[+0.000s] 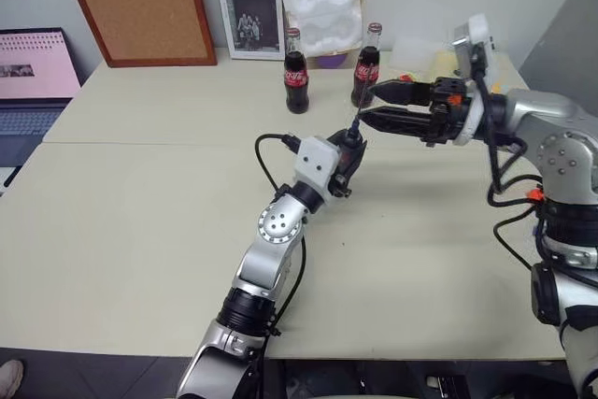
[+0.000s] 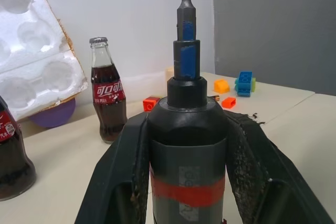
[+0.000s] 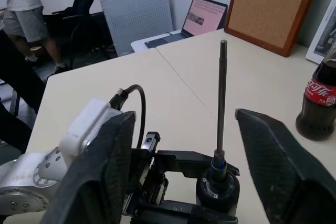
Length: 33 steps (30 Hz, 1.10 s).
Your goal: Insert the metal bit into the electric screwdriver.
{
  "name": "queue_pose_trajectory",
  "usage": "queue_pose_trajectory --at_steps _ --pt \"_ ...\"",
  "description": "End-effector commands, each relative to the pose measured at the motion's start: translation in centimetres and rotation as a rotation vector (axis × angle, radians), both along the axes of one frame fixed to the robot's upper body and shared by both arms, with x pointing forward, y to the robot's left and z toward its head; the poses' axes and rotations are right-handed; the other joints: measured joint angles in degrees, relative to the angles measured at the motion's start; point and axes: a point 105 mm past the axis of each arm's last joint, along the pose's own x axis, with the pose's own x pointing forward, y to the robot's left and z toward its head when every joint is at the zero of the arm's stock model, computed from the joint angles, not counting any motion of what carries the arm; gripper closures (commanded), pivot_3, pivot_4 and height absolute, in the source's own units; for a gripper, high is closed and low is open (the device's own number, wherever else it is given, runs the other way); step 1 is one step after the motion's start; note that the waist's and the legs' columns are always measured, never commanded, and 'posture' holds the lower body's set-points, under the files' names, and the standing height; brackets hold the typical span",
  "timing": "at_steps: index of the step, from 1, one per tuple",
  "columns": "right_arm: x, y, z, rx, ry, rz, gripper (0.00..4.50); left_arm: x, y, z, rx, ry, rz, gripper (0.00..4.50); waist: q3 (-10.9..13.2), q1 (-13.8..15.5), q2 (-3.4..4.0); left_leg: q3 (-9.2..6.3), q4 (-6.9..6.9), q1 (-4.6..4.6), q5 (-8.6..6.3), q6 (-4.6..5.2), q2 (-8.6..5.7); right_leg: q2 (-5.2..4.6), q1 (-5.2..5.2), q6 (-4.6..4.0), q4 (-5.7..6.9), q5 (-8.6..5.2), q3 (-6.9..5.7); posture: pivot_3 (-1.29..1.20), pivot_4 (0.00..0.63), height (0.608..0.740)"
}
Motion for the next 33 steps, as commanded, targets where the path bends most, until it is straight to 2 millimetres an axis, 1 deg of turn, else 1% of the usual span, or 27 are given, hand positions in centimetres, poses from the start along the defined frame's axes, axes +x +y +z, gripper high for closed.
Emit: queue_pose_trajectory --at_steps 1,3,6,9,12,13,14,17,19,21,24,29,33 --pt "-1.4 -1.2 1.0 0.005 -0.075 -0.044 0.15 0.1 0.3 1.5 0.016 -0.057 0.004 2.86 0.00 -0.05 -0.01 0.01 0.02 -0.01 0.00 0.00 0.00 0.00 0.00 0.00 0.00 0.00 0.01 0.00 0.150 0.740" --pt "-1.8 -1.9 0.8 -0.021 -0.098 -0.087 0.00 0.4 0.8 2.7 0.048 -0.108 0.022 2.86 0.02 -0.08 -0.01 0.01 0.03 -0.02 0.00 0.00 0.00 0.00 -0.02 0.00 0.01 0.00 0.01 0.00 0.150 0.740" --pt "-2.3 -3.1 0.6 -0.034 -0.121 -0.156 0.00 1.3 2.1 4.2 0.138 -0.171 0.071 2.86 0.05 -0.15 0.00 0.00 0.02 -0.13 0.00 0.00 0.00 0.01 -0.16 0.00 0.07 0.00 0.01 0.00 0.150 0.740" --pt "-3.5 -4.5 0.0 -0.079 -0.139 -0.221 0.00 2.8 3.4 5.2 0.329 -0.210 0.084 2.86 0.06 0.09 -0.02 -0.01 0.02 -0.33 0.01 -0.01 0.00 0.01 -0.33 0.01 0.05 0.01 -0.01 0.00 0.150 0.740" --pt "-4.4 -5.1 -0.7 -0.119 -0.140 -0.253 0.00 4.5 4.7 5.4 0.486 -0.210 0.094 2.86 0.06 0.18 -0.01 -0.03 0.00 -0.46 0.01 -0.01 -0.01 0.00 -0.46 0.03 0.04 0.00 -0.03 0.00 0.150 0.740" --pt "-4.6 -5.3 -1.0 -0.128 -0.137 -0.261 0.00 4.9 4.8 5.0 0.548 -0.201 0.079 2.86 0.06 0.26 -0.01 -0.01 -0.02 -0.46 0.01 -0.01 -0.01 -0.01 -0.47 0.03 0.03 0.00 -0.02 0.00 0.150 0.740" --pt "-4.9 -5.6 -1.3 -0.145 -0.136 -0.272 0.00 5.3 4.7 4.3 0.648 -0.202 0.046 2.86 0.07 0.21 0.00 -0.02 -0.03 -0.47 0.01 -0.01 -0.02 -0.02 -0.47 0.04 0.04 -0.01 -0.06 0.00 0.150 0.740" --pt "-5.3 -5.7 -2.0 -0.195 -0.139 -0.288 0.00 5.9 4.5 2.2 0.864 -0.175 -0.043 2.86 0.08 0.29 0.01 -0.01 -0.07 -0.46 0.00 -0.01 -0.02 -0.02 -0.48 0.04 0.01 -0.02 -0.05 0.00 0.150 0.740" --pt "-5.5 -5.6 -3.0 -0.272 -0.146 -0.298 0.00 5.8 3.8 -0.5 1.078 -0.144 -0.164 2.86 0.09 0.33 -0.01 -0.01 -0.09 -0.47 0.01 -0.01 -0.02 -0.02 -0.49 0.04 0.00 -0.02 -0.07 0.00 0.150 0.740" --pt "-5.6 -5.8 -4.1 -0.361 -0.151 -0.313 0.00 5.4 3.6 -2.4 1.208 -0.108 -0.266 2.86 0.10 0.34 -0.03 0.00 -0.09 -0.49 0.00 -0.01 -0.02 -0.02 -0.49 0.03 0.00 -0.03 -0.06 0.00 0.150 0.740" --pt "-6.0 -5.7 -5.5 -0.452 -0.156 -0.292 0.00 4.9 3.0 -4.2 1.312 -0.070 -0.387 2.86 0.09 0.16 -0.02 0.03 -0.09 -0.47 0.00 -0.01 -0.02 -0.02 -0.49 0.03 -0.01 -0.05 -0.04 0.00 0.150 0.740" --pt "-6.4 -5.8 -7.4 -0.525 -0.135 -0.284 0.00 4.8 1.9 -5.8 1.386 -0.037 -0.461 2.86 0.09 0.03 -0.02 0.05 -0.08 -0.44 0.00 0.00 -0.02 -0.01 -0.49 0.03 0.04 -0.05 -0.01 0.00 0.150 0.740" --pt "-6.5 -5.6 -8.1 -0.533 -0.129 -0.275 0.00 4.8 1.4 -6.9 1.417 -0.003 -0.486 2.86 0.08 0.10 -0.02 0.07 -0.04 -0.44 0.00 0.00 -0.03 -0.02 -0.45 0.04 0.03 -0.05 0.03 0.00 0.150 0.740"
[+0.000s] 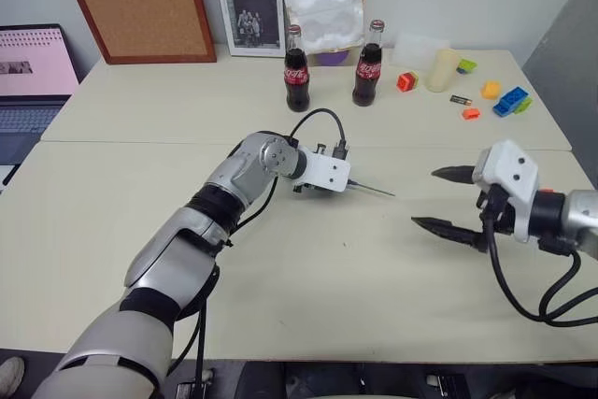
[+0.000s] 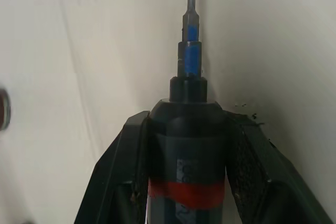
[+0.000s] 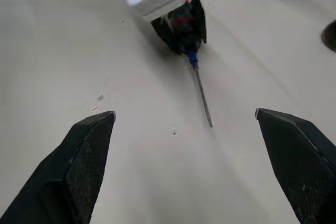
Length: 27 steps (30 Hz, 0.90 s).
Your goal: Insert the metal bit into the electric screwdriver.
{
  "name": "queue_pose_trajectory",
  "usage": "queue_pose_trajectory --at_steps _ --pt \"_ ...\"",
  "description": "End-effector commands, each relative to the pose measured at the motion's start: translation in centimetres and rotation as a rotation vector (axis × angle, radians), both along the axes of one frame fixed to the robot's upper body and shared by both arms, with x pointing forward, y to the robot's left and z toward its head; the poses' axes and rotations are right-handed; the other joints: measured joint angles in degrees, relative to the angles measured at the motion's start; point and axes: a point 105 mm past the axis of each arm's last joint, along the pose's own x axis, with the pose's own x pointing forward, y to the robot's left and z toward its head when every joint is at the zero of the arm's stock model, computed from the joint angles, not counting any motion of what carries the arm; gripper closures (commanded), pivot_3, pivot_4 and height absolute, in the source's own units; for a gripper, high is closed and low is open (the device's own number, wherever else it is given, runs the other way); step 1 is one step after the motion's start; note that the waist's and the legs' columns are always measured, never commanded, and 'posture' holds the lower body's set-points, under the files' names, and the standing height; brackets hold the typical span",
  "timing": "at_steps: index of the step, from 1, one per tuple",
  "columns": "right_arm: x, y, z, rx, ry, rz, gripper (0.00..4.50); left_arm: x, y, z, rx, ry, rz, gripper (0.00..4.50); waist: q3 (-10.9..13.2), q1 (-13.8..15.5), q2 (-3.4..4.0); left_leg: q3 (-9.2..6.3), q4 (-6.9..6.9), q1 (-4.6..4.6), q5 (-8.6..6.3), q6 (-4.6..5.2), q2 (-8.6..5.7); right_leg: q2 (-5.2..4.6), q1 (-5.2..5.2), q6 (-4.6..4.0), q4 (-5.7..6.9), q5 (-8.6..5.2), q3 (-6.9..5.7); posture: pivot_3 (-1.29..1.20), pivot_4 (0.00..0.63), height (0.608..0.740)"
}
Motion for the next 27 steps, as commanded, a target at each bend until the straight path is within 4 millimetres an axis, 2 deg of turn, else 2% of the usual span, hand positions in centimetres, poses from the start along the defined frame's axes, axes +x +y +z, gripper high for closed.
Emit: queue_pose_trajectory --at_steps 1,3,5,12,16,20,21,22,24,27 --pt "-0.3 0.4 0.7 -0.024 -0.063 0.022 0.00 -0.7 -0.6 -2.2 0.044 0.081 -0.017 2.86 0.00 0.04 0.00 0.00 0.03 0.02 0.00 0.00 0.00 0.00 0.01 0.00 0.03 0.00 -0.01 0.00 0.150 0.740" --pt "-0.2 0.5 0.7 -0.020 -0.066 0.022 0.00 -0.8 -0.5 -2.4 0.050 0.089 -0.020 2.86 -0.01 0.08 0.01 -0.01 0.07 0.04 0.00 0.00 0.01 0.00 0.04 0.00 0.07 0.00 -0.01 0.00 0.150 0.740" --pt "-0.1 0.5 0.8 -0.017 -0.070 0.023 0.00 -0.8 -0.5 -2.7 0.048 0.107 -0.014 2.16 -0.02 0.09 0.00 -0.02 0.11 0.07 0.00 0.00 0.00 0.00 0.10 0.01 0.07 0.00 -0.01 0.00 0.150 0.740" --pt "0.0 0.7 0.7 -0.008 -0.067 0.030 0.00 -1.0 -0.8 -2.5 0.018 0.134 -0.013 0.73 -0.02 0.17 0.00 -0.06 0.12 0.18 0.00 0.00 0.01 0.00 0.26 0.01 0.06 0.00 -0.05 0.00 0.150 0.740" --pt "0.1 0.6 0.8 -0.007 -0.067 0.027 0.00 -0.8 -1.1 -0.9 -0.088 0.146 0.010 0.01 -0.02 0.17 0.00 -0.06 0.13 0.22 0.00 0.00 0.01 0.00 0.28 0.01 0.07 0.01 -0.05 0.00 0.150 0.740" --pt "0.1 0.4 0.9 -0.004 -0.071 0.016 0.00 -0.3 -0.5 2.0 -0.260 0.190 0.063 0.01 -0.02 0.13 0.00 -0.06 0.14 0.20 0.00 0.00 0.01 0.00 0.27 0.01 0.09 0.01 -0.05 0.00 0.150 0.740" --pt "0.1 0.4 0.9 -0.003 -0.072 0.014 0.00 -0.2 -0.1 2.7 -0.299 0.193 0.075 0.01 -0.02 0.12 0.00 -0.07 0.14 0.18 0.00 0.00 0.02 0.01 0.25 0.00 0.10 0.01 -0.06 0.00 0.150 0.740" --pt "0.2 0.1 1.0 -0.002 -0.078 0.005 0.00 0.0 1.0 4.3 -0.387 0.218 0.114 0.01 -0.01 0.10 -0.01 -0.07 0.15 0.17 0.00 0.00 0.02 0.01 0.22 0.00 0.12 0.02 -0.06 0.00 0.150 0.740" --pt "0.2 -0.3 1.2 0.003 -0.085 -0.013 0.00 0.1 3.7 6.0 -0.478 0.263 0.187 0.01 0.00 -0.17 -0.02 -0.08 0.14 0.11 0.01 0.00 0.02 0.01 0.13 0.00 0.18 0.02 -0.06 0.00 0.150 0.740" --pt "0.1 -0.9 1.7 0.012 -0.112 -0.026 0.00 -1.6 8.1 6.7 -0.459 0.299 0.206 0.01 0.00 -0.97 -0.01 -0.07 0.11 0.10 0.01 0.00 0.05 0.04 -0.05 -0.01 0.41 0.01 -0.02 0.00 0.150 0.740"
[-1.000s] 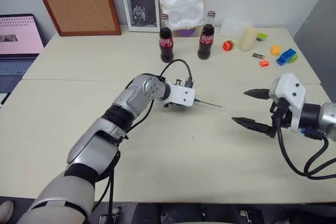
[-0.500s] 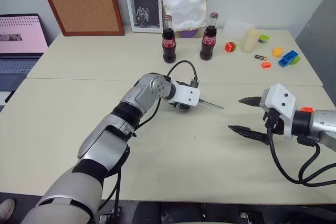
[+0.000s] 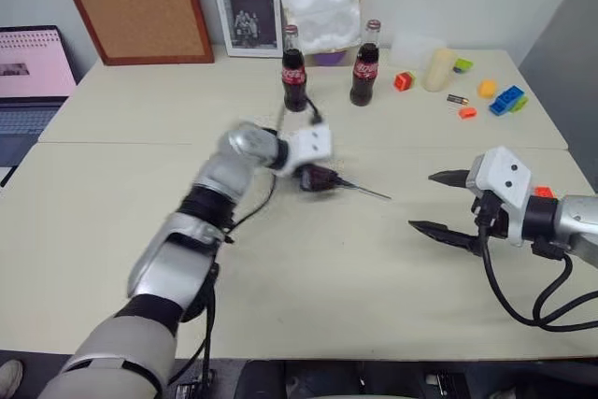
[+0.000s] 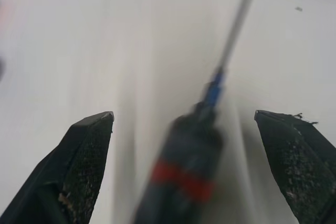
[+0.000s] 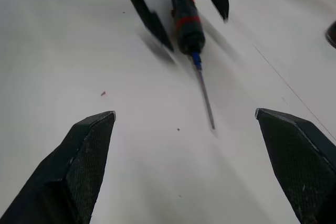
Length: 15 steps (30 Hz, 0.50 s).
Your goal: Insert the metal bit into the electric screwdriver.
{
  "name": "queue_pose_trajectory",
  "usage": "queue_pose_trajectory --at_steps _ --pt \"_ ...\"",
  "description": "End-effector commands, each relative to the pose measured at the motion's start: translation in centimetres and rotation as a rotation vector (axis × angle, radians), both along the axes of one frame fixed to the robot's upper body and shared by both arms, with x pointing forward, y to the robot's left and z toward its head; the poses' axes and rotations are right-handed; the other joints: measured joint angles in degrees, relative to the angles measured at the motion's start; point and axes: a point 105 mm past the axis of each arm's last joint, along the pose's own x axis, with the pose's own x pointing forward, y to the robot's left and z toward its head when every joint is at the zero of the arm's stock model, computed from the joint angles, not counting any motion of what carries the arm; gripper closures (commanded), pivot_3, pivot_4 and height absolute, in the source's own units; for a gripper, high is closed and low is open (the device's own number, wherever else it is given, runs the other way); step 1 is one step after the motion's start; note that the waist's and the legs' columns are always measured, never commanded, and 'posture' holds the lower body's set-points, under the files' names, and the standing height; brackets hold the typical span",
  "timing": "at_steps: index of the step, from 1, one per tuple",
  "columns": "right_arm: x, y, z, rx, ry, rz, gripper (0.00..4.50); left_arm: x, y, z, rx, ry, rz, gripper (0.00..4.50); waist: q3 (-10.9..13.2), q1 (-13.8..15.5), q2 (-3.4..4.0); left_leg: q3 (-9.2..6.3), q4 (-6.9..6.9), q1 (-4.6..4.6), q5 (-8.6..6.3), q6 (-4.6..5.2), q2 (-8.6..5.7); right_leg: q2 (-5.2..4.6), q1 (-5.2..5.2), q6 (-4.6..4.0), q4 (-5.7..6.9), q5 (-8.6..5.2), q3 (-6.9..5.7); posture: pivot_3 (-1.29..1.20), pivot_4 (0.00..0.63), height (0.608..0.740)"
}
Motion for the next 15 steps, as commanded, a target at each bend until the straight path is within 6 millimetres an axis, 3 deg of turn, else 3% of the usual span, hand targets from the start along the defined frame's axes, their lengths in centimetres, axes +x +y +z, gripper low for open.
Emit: queue_pose_trajectory --at_steps 1,7,15 --pt "-0.4 -0.6 1.7 0.002 -0.090 0.009 0.00 -2.4 4.7 2.2 -0.027 0.023 -0.002 0.01 0.00 -0.41 0.01 0.00 -0.01 0.05 0.00 0.00 0.00 0.00 -0.01 -0.01 0.16 -0.04 0.00 0.00 0.150 0.740" --pt "-1.4 -1.8 1.9 0.006 -0.079 0.018 0.00 -6.7 11.2 2.2 0.001 0.090 0.096 0.01 0.02 0.17 -0.02 -0.07 0.10 0.13 0.01 -0.02 0.01 -0.02 0.00 -0.09 0.57 -0.20 -0.11 0.00 0.150 0.740" --pt "-1.5 -3.0 2.6 0.000 -0.060 0.033 0.00 -9.8 15.1 0.7 -0.011 0.159 0.252 0.01 0.03 0.57 -0.05 0.06 0.16 0.25 0.02 -0.05 0.06 -0.03 0.06 0.01 0.59 -0.28 -0.06 0.00 0.150 0.740"
